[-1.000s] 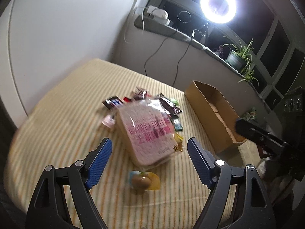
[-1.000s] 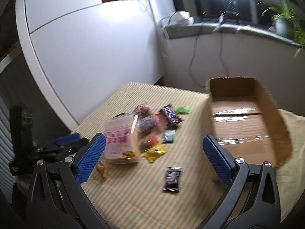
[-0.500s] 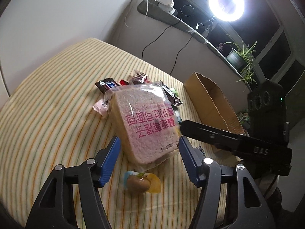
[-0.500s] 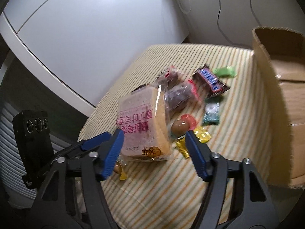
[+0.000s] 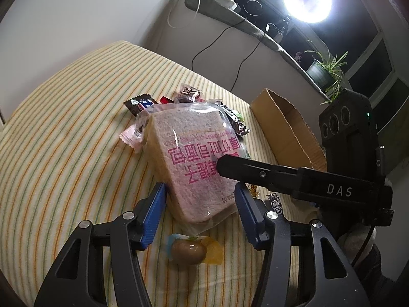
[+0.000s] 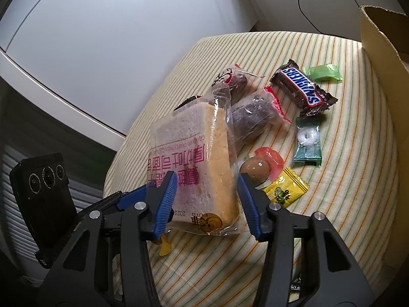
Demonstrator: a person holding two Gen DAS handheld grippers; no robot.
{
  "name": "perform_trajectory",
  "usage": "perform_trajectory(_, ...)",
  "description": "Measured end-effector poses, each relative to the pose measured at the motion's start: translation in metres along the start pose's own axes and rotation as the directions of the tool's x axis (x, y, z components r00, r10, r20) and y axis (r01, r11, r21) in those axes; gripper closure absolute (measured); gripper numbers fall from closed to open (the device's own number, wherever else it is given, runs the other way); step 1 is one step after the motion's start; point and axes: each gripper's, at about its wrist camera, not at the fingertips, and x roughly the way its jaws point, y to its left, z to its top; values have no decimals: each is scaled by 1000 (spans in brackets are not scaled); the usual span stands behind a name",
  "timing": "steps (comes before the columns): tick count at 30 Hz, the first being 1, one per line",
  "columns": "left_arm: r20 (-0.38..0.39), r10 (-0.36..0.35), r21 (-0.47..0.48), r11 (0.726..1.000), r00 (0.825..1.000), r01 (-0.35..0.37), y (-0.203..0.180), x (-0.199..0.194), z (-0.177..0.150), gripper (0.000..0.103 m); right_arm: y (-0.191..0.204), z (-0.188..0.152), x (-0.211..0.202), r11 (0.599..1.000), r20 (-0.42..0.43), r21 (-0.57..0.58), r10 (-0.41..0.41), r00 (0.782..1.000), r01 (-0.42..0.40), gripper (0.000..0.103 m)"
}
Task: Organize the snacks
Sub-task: 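Lift the bread bag with the left tool and lower it into the box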
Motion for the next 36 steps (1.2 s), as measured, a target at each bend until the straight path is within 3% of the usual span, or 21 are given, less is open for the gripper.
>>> perform_trajectory(16, 56, 13, 71, 997, 998, -17, -27, -16, 6, 50, 10, 6, -19, 999, 25, -21, 29, 999, -29, 56)
perform_trajectory(36, 86, -45, 241, 970, 995, 23, -108, -1, 32, 50, -25, 10, -118, 1000, 177, -15, 20, 984, -17, 56)
